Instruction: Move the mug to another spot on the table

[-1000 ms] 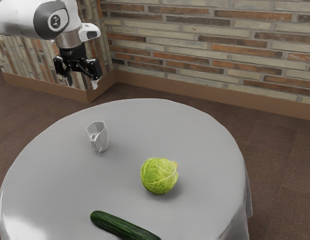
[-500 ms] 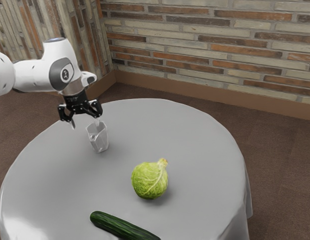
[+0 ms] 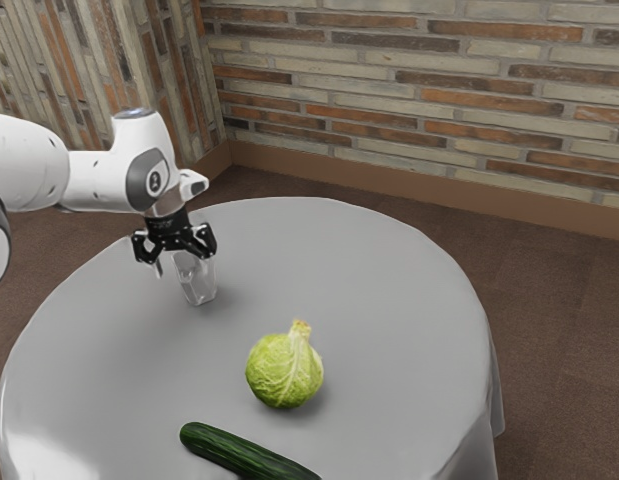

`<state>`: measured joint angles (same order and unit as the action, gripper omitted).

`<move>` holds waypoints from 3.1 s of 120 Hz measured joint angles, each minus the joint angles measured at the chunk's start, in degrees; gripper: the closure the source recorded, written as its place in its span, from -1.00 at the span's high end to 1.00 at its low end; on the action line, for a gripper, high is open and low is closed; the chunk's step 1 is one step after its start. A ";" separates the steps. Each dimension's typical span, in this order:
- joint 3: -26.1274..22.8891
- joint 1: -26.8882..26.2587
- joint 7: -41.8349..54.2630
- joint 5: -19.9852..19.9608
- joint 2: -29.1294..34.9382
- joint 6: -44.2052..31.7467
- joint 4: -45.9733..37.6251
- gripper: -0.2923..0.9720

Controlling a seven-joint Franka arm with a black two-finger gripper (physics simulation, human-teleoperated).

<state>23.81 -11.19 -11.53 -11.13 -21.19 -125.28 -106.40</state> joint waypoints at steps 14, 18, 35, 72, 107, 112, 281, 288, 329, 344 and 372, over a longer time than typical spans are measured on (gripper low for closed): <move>0.00 -0.29 1.02 0.01 -0.04 -2.28 -1.36 0.51; -0.02 -0.32 1.29 0.02 -0.02 -3.11 -2.06 0.51; -0.07 -0.58 2.62 0.03 -0.13 -6.84 -4.53 0.51; -0.09 -0.57 5.06 -0.53 -2.63 -12.55 -4.75 0.35; -0.09 -0.25 6.17 -2.72 -4.24 -13.74 -3.34 0.06; -0.09 -0.25 6.26 -2.95 -4.31 -13.76 -3.37 0.04; -0.04 -1.31 2.91 -2.08 2.03 -17.20 -11.08 -0.46; -0.03 -2.00 2.53 -2.23 4.04 -19.48 -13.77 -0.48; 0.27 -9.95 -0.19 -2.29 13.69 -38.66 -30.21 -0.71; 0.29 -12.87 -0.04 -3.61 15.06 -48.59 -35.73 -0.71; 0.04 -16.17 1.26 -5.85 10.60 -61.69 -37.73 -0.71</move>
<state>23.85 -27.35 -10.27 -16.98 -10.59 -186.98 -144.13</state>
